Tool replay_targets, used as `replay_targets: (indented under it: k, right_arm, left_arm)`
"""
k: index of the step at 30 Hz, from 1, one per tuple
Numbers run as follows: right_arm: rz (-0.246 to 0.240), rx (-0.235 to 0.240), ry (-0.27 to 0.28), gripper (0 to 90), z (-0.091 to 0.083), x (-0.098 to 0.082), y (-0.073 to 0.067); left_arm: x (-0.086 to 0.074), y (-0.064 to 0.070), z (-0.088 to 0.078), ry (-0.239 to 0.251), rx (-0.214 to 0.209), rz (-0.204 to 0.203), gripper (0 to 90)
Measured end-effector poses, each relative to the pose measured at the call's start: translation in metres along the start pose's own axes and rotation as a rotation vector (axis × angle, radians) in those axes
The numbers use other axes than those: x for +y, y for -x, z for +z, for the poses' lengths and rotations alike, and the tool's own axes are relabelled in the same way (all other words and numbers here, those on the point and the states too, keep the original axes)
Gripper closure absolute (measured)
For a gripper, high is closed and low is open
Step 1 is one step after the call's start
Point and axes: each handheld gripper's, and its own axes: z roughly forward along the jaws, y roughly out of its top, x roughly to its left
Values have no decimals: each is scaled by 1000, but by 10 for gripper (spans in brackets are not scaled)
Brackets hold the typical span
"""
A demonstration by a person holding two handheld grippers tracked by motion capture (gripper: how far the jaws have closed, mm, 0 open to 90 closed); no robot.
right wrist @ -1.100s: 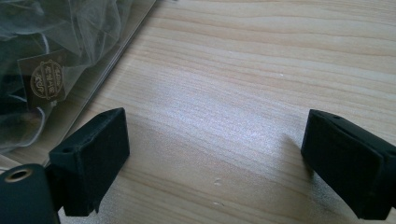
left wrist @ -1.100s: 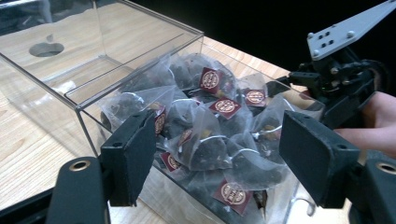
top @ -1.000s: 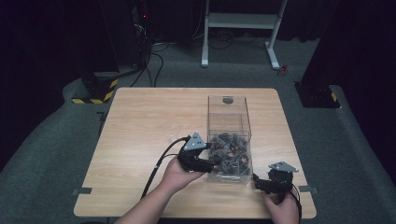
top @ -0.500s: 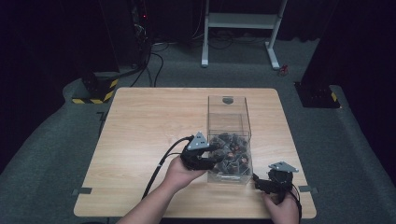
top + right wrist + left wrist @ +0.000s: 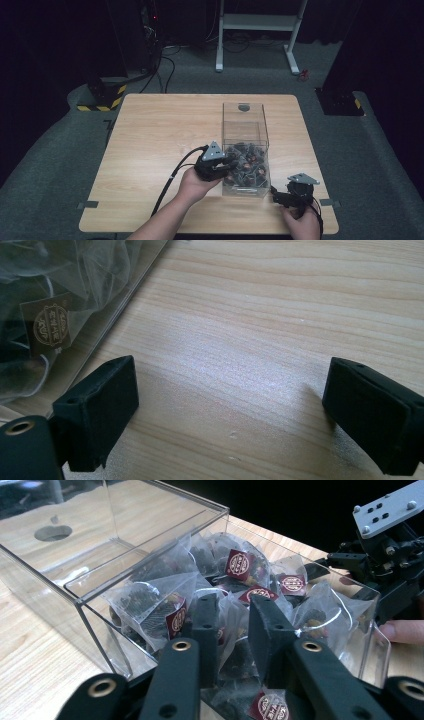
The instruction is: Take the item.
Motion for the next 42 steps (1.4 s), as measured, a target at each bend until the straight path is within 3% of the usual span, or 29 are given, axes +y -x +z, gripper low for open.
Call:
replay_targets:
  k: [4,7,10,20,42]
  right_arm:
    - [0,0,0,77,0,0,0]
    - [-6,5,0,77,0,0,0]
    - [-17,13,0,77,0,0,0]
    - [-14,13,0,77,0,0,-1]
    - [-14,13,-1,77,0,0,-1]
  left_arm:
    - [-3,1,0,0,2,-1,774]
    - [-4,1,-1,20,0,-11,845]
    - [-5,1,-2,31,3,2,872]
    - [-6,1,-4,37,-10,4,894]
    - [-1,1,-17,111,-26,-21,899]
